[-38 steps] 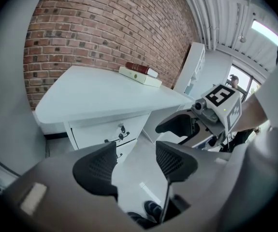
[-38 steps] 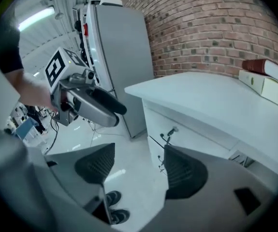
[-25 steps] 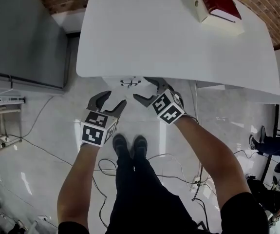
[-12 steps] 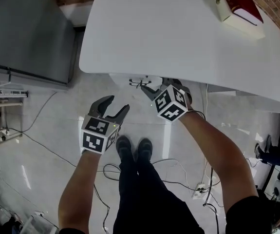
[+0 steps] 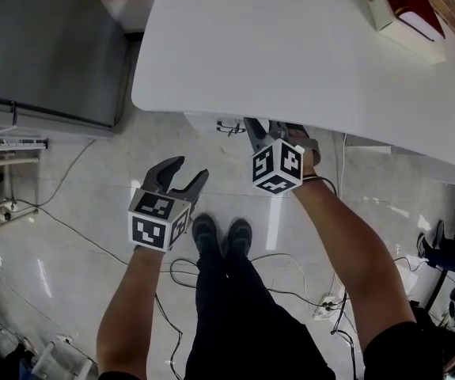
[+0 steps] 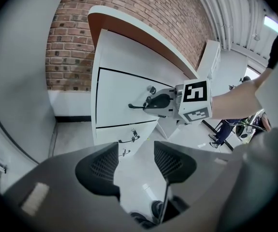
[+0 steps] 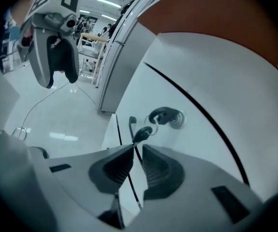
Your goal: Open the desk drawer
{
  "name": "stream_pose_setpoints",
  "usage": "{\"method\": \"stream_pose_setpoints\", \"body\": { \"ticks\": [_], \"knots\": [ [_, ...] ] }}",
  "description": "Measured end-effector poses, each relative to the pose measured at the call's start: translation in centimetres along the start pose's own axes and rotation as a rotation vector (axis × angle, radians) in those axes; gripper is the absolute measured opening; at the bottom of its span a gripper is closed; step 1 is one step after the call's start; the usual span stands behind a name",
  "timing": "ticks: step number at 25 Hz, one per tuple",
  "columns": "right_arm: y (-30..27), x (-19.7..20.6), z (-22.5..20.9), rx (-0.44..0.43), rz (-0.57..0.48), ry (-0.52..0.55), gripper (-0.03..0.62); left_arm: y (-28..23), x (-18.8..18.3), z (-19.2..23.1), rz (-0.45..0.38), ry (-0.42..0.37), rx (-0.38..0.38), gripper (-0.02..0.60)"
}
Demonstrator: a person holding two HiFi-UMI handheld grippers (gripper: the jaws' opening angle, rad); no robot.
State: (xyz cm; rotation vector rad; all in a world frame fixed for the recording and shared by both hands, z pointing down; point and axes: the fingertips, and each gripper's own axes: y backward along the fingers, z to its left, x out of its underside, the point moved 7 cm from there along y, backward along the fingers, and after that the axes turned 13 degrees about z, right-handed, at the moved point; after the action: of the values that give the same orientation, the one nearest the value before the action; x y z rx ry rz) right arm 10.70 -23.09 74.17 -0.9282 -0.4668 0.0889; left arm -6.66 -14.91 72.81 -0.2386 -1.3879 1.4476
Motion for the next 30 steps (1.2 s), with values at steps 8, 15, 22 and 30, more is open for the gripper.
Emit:
{"method": "stream_pose_setpoints", "body": {
  "ticks": [8,15,22,30],
  "knots": [
    [1.2,0.1,0.6,-0.052,-0.004,0.003,0.043,0.7,0.1,1.0,-0.025,0.073,-0.008,0.232],
    [3.1,-0.1,2.5,-0.108,0.022,0.015,0.037,1.6,1.1,2.5,-0.058,0.139,-0.012,0.224],
    [5.0,0.2,4.7,-0.134,0.028,0.025,0.035,1.8,2.0,3.5,-0.057,0.148,-0.026,0.222],
    [7.2,0.3,6.9,-0.159,0.017,-0.001,0.015,2.3,4.7,4.2,-0.033,0.198,-0.037,0.221]
  ]
}}
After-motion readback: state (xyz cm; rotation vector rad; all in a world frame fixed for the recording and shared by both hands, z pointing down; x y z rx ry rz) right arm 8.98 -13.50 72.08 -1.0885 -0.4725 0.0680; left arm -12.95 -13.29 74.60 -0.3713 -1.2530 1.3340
